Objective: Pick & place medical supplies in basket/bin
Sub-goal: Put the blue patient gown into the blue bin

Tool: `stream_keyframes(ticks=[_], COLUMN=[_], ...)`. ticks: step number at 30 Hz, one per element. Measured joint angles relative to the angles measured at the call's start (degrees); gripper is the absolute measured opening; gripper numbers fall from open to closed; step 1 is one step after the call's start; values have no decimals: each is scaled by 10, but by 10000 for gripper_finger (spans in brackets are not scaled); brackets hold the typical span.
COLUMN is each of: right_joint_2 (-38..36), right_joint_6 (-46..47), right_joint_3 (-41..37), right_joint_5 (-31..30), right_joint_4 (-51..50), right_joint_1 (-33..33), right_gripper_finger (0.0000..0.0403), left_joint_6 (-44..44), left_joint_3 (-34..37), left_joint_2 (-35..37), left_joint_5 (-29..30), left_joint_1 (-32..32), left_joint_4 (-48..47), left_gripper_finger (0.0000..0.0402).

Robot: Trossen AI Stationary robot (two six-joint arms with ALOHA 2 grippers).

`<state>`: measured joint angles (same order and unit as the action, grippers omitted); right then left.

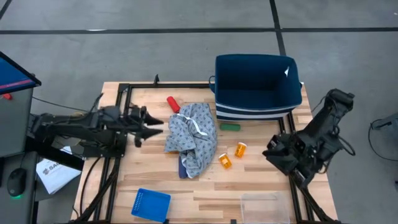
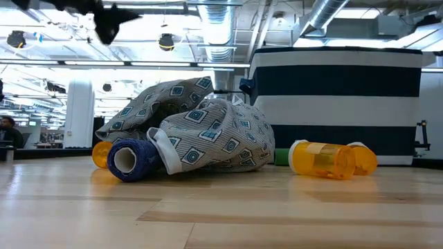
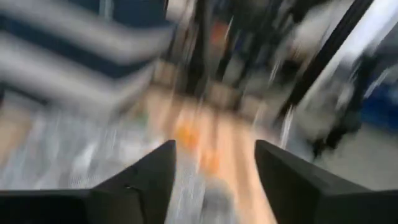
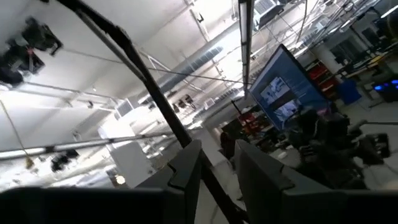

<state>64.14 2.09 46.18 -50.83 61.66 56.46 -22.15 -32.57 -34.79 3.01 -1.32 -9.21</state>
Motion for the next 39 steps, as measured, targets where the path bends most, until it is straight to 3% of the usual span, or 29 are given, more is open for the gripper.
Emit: stream_keyframes(ticks=[2,4,13,24,32,39], right_joint_2=[7,13,27,27,26,27], right_joint_6=[-21,-40,-94,-83,-81,-84], right_joint_3=[16,32,70,70,82,95], right_joint_5=[-25,-46,-67,-66,-62,-61], right_joint_4=[0,2,1,3,5,-2], right_joint_1=[15,29,45,45,49,62], right_gripper_finger=[95,95,95,95,95,95], left_joint_6=[-58,-121,-250,-337,-334,-364], left_joint_3=[-30,-34,-6,2,-71,-97], left_joint_2=[-22,-40,-185,-404,-503,-540], left_joint_5=[36,51,26,8,-19,-18], left_joint_1=[0,3,16,75,97,131], left_joint_4=[-100,-141,-13,269,261,191], left_gripper_finger=[246,273,346,345,349,347])
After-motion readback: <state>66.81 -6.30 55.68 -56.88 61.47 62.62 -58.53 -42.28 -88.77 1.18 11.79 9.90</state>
